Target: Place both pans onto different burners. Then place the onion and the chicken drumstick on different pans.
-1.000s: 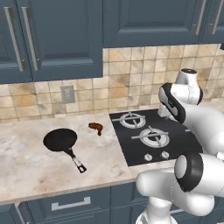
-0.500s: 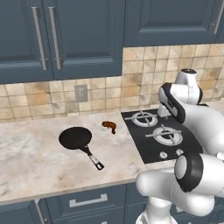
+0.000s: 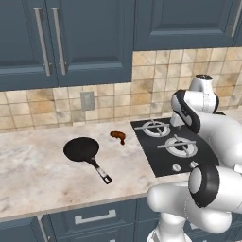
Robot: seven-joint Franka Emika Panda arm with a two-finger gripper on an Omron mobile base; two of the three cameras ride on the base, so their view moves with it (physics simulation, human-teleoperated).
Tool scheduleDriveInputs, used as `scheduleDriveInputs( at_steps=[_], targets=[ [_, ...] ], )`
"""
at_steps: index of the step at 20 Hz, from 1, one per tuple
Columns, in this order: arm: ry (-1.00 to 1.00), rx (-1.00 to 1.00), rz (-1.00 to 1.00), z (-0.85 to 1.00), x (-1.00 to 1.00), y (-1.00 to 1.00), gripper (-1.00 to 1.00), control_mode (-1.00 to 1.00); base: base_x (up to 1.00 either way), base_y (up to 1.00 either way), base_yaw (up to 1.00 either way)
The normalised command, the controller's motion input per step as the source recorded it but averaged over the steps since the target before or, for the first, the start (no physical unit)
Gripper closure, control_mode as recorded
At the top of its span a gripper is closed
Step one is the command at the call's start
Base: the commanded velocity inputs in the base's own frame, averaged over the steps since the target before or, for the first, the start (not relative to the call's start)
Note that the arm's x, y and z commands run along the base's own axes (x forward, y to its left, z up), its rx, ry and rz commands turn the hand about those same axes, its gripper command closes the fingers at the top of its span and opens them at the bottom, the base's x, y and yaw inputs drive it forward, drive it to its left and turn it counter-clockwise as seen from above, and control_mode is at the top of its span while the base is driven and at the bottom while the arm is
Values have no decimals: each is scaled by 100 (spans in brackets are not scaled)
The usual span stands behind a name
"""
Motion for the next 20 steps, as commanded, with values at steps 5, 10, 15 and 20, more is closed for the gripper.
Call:
scheduleDriveInputs(
  at_steps=[5, 10, 15, 20],
  targets=[
    [0, 0, 1, -11, 0, 11, -100, -100, 0, 0, 0],
    [0, 0, 0, -26, 0, 39, -100, -100, 0, 0, 0],
    [0, 0, 0, -29, 0, 55, -100, -100, 0, 0, 0],
    [0, 0, 0, -33, 0, 55, -100, -100, 0, 0, 0]
  ],
)
